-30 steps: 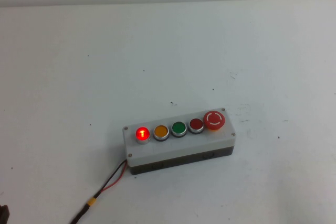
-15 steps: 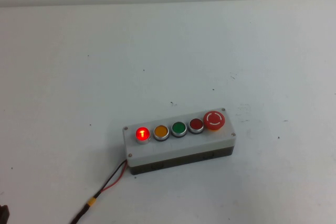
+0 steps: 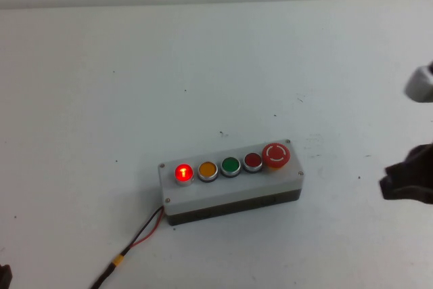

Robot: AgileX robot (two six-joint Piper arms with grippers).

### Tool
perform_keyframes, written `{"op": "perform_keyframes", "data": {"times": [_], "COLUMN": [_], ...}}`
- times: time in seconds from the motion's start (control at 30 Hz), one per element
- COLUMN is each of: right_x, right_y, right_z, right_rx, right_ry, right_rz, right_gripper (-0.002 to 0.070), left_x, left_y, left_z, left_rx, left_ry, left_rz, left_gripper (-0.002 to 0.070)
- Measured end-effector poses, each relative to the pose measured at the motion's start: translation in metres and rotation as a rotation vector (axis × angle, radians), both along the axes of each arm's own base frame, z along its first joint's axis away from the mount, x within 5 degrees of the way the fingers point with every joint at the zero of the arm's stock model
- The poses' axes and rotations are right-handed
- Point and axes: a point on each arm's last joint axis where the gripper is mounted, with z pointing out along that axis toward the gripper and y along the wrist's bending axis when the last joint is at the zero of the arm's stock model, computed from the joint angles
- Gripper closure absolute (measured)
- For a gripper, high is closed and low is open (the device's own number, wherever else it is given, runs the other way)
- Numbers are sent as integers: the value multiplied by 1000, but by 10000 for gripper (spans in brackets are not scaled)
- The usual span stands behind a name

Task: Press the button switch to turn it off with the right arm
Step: Press the button to turn off

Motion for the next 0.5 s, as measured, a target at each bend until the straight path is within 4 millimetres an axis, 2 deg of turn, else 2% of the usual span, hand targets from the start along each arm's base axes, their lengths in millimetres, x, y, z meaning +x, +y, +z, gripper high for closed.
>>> {"op": "perform_keyframes", "data": {"times": [0.1, 0.3, 0.5], "right_x": [12, 31, 51], "right_y": [32, 111, 179], "right_z": [2, 3, 1], "right_rx": [-55, -149, -158], "right_ry": [1, -31, -67], "right_rz": [83, 266, 379], "right_gripper": [692, 692, 692], "left_x": [0, 0, 0], "left_y": [0, 0, 0], "left_z": [0, 0, 0], "left_rx": [0, 0, 0], "left_ry": [0, 0, 0], "left_rz": [0, 0, 0], "left_gripper": [677, 677, 677]}}
